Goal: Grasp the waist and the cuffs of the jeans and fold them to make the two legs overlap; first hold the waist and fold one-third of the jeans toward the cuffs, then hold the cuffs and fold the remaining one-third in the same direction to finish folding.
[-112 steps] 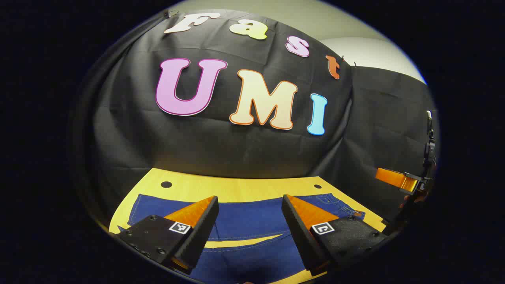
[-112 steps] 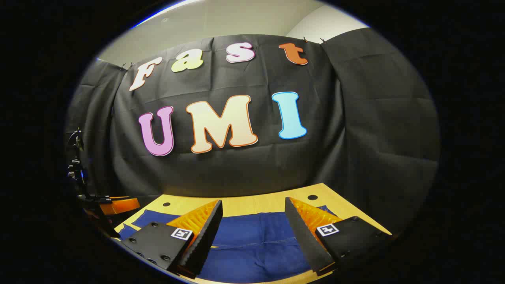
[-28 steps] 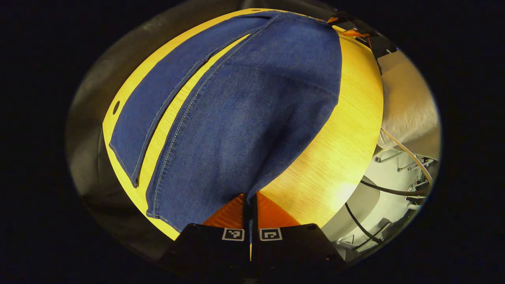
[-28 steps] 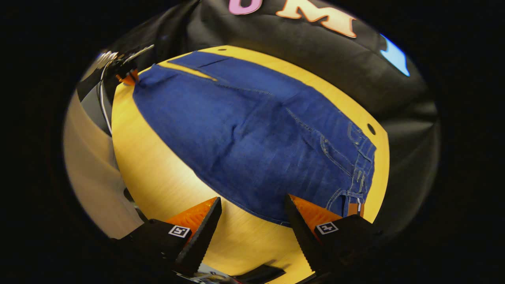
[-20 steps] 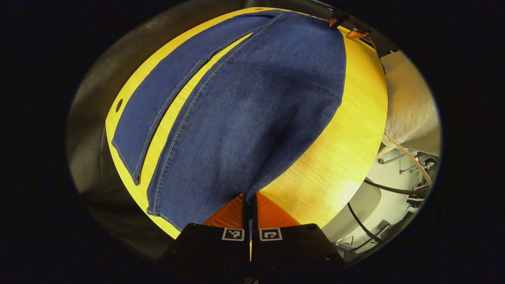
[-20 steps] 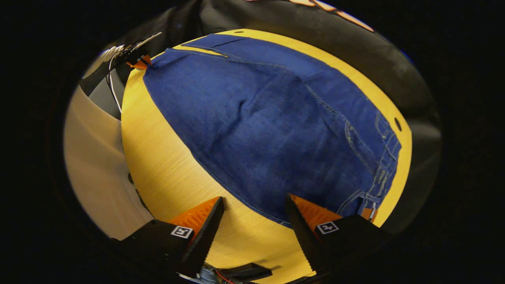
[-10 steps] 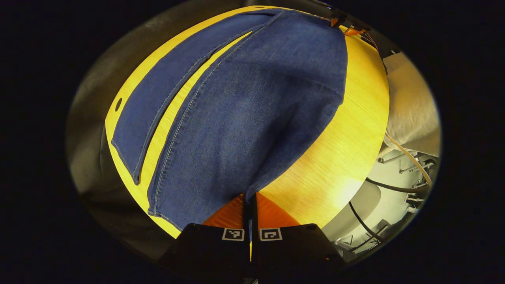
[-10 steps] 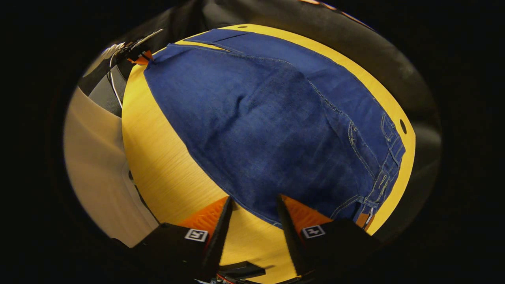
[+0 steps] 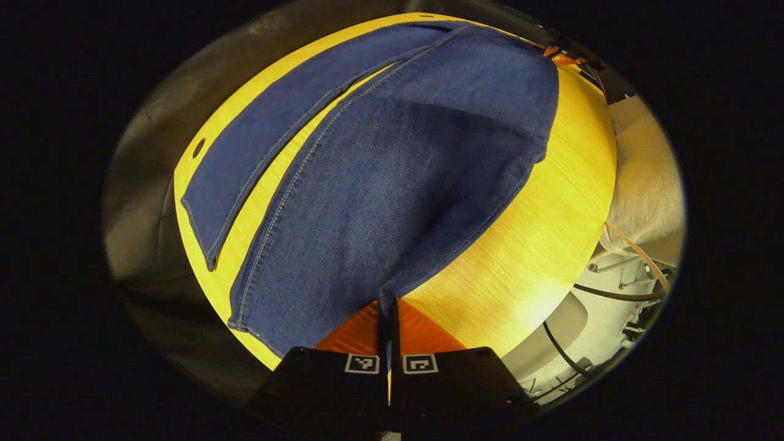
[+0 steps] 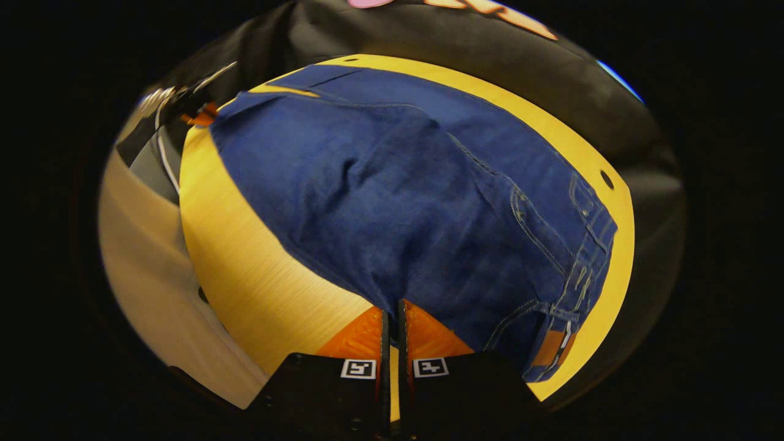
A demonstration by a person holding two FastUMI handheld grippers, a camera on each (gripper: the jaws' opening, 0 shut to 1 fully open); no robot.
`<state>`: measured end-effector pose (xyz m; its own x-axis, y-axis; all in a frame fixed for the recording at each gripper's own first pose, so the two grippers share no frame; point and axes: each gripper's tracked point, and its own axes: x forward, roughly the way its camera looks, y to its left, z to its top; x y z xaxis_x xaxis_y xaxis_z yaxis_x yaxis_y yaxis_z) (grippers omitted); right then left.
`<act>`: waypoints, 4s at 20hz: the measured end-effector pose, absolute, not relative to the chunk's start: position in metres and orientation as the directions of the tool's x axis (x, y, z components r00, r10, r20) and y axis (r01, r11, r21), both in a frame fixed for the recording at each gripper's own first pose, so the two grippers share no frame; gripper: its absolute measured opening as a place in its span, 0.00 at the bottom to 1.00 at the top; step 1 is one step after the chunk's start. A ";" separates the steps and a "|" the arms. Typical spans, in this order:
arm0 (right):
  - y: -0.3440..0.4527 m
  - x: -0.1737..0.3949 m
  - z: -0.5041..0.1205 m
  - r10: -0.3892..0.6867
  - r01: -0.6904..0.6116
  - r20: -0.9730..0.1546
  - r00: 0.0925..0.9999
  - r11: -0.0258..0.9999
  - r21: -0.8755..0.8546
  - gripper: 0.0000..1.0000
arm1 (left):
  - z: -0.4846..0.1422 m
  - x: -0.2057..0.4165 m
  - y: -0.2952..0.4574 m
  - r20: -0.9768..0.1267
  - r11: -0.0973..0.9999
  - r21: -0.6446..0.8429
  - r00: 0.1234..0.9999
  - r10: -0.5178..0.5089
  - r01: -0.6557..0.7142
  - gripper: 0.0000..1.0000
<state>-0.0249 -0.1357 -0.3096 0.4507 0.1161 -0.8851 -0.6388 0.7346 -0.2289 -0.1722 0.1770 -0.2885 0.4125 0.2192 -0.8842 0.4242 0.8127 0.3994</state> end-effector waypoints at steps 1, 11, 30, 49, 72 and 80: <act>-0.140 -0.023 -0.308 0.108 -0.630 -0.875 0.472 0.736 -0.249 0.03 | -0.287 -0.171 0.177 -0.868 0.822 0.413 0.442 0.225 0.392 0.00; -0.134 -0.017 -0.271 -0.026 -0.217 -0.754 0.656 0.951 -0.222 0.03 | -0.249 -0.151 0.178 -0.641 0.914 0.387 0.676 0.364 -0.125 0.00; -0.100 0.207 -0.164 -0.116 -0.047 -0.573 0.811 0.964 -0.262 0.03 | -0.115 0.063 0.259 -0.648 0.842 0.529 0.689 0.324 0.102 0.00; -0.179 0.266 -0.182 -0.124 0.078 -0.630 0.767 0.992 -0.101 0.97 | -0.131 0.123 0.268 -0.460 0.879 0.469 0.828 0.322 -0.082 0.91; -0.316 0.173 -0.262 -0.112 0.185 -0.740 0.663 0.983 0.016 0.99 | -0.109 0.012 0.120 -0.309 0.912 0.148 0.858 0.410 -0.383 0.91; -0.307 0.171 -0.265 -0.107 0.202 -0.703 0.703 0.978 0.054 0.85 | -0.112 0.011 0.094 -0.301 0.915 0.108 0.864 0.403 -0.389 0.91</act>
<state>0.1714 -0.3072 -0.2649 0.7032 -0.1067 -0.7029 0.2019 0.9779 0.0535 0.0113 0.0938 -0.1121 0.8644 0.4027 -0.3011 -0.3887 0.9150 0.1080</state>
